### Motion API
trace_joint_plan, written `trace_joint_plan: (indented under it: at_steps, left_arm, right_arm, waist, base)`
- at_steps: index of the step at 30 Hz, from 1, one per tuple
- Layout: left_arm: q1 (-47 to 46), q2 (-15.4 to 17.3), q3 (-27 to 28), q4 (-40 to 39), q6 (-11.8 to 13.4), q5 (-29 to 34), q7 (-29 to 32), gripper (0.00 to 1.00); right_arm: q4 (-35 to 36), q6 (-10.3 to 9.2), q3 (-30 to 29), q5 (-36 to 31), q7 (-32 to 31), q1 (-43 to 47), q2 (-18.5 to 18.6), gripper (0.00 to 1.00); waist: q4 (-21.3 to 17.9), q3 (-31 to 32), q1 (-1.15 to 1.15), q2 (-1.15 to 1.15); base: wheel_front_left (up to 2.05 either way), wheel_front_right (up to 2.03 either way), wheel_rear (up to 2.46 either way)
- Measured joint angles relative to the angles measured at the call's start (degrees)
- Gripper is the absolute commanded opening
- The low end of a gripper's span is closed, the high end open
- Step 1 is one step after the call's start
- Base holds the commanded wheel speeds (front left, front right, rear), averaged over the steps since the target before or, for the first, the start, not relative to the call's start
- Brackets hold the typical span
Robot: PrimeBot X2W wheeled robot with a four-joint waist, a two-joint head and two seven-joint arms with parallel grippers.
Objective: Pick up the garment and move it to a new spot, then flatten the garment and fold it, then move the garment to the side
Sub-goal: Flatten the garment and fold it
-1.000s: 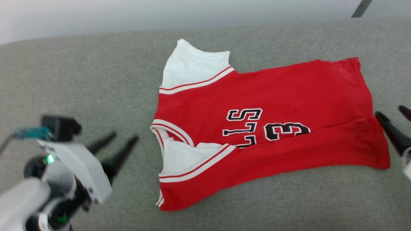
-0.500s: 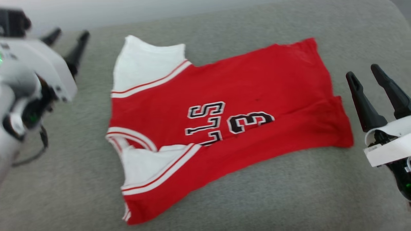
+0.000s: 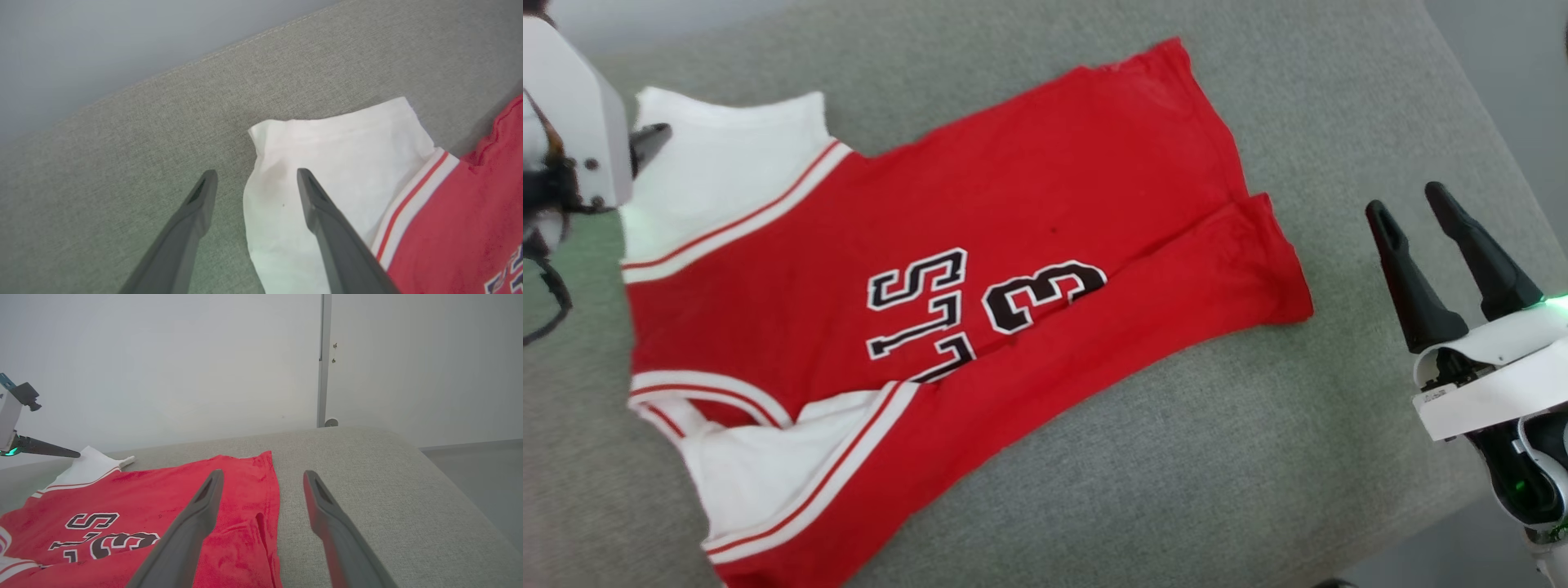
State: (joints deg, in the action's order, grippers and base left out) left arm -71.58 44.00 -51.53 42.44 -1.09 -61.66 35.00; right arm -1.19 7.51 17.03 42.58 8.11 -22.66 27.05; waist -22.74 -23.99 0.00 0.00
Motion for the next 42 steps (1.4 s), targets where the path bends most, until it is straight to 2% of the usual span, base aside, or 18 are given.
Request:
trace_joint_plan:
  at_steps: [5,6,8,9,10,14,20,23,27,31,40,41,42]
  left_arm:
    - [-2.2,-0.8,-0.7,3.2,-1.0,-0.5,4.8,1.00]
    - [-2.7,-0.8,-0.7,3.4,-1.4,-0.5,5.1,0.95]
    - [-4.0,-0.9,-1.1,3.7,-2.0,-0.2,5.3,0.42]
    - [-4.3,-1.1,-1.2,3.6,-2.3,0.0,5.3,0.10]
    - [-4.6,-1.5,-1.0,3.6,-2.5,-0.3,5.3,0.00]
    - [-5.6,-3.0,-1.0,3.3,-3.3,-0.6,4.8,0.00]
    - [-8.1,-5.4,-1.8,2.0,-4.5,0.2,4.7,0.00]
    - [-9.3,-6.9,-2.2,1.2,-5.0,0.3,4.2,0.00]
    - [-10.8,-9.2,-2.7,0.4,-5.6,0.6,3.2,0.00]
    - [-12.1,-11.2,-3.0,-0.7,-6.0,0.4,2.1,0.00]
    - [-14.5,-14.7,-3.9,-2.0,-6.5,-0.5,0.2,0.00]
    - [-14.6,-14.9,-4.0,-2.1,-6.5,-0.7,-0.2,0.00]
    - [-14.7,-15.0,-4.1,-2.3,-6.5,-1.1,-0.6,0.00]
  right_arm:
    - [-0.1,0.00,1.5,0.3,0.7,-0.4,0.7,1.00]
    - [-0.2,0.00,1.6,0.5,0.8,-0.6,1.0,1.00]
    - [-0.4,0.00,1.9,0.8,0.8,-1.4,1.5,1.00]
    - [-0.5,0.00,2.0,1.0,0.7,-2.0,1.7,1.00]
    - [-0.5,0.00,2.1,1.6,0.2,-2.8,1.9,1.00]
    - [-1.5,0.00,3.8,2.4,-4.6,-7.9,3.7,1.00]
    - [-6.8,0.01,10.2,5.2,-21.1,-22.8,5.7,1.00]
    - [-13.3,0.00,12.2,6.9,-29.5,-31.3,5.7,1.00]
    - [-23.0,0.01,13.3,7.8,-37.5,-40.5,4.8,1.00]
    - [-31.1,0.00,15.2,6.8,-42.7,-46.8,3.7,1.00]
    - [-40.1,-0.03,19.9,5.8,-47.6,-53.6,4.7,1.00]
    - [-40.1,-0.04,20.5,6.1,-48.1,-54.1,5.0,0.49]
    - [-40.1,-0.05,20.8,6.4,-48.1,-54.4,5.4,0.23]
  waist:
    - [-1.8,-2.9,0.00,0.00]
    - [-2.1,-3.5,0.00,0.00]
    - [-2.3,-4.5,0.00,0.00]
    - [-2.4,-5.0,0.00,0.00]
    - [-2.3,-5.4,0.00,0.00]
    - [-1.0,-6.4,0.00,0.00]
    - [1.9,-8.0,0.00,0.00]
    - [3.7,-8.9,0.00,0.00]
    - [6.6,-10.3,0.00,0.00]
    - [9.5,-11.7,0.00,0.00]
    - [15.1,-15.2,0.00,0.00]
    - [15.5,-15.5,0.00,0.00]
    - [15.9,-15.7,0.00,0.00]
  base:
    - [0.00,0.00,0.00]
    - [0.00,0.00,0.00]
    - [0.00,0.00,0.00]
    - [0.00,0.00,0.00]
    - [0.00,0.00,0.00]
    - [0.00,0.00,0.00]
    - [0.00,0.00,0.00]
    - [0.00,0.00,0.00]
    - [0.00,0.00,0.00]
    - [0.00,0.00,0.00]
    - [0.00,0.00,0.00]
    - [0.00,0.00,0.00]
    - [0.00,0.00,0.00]
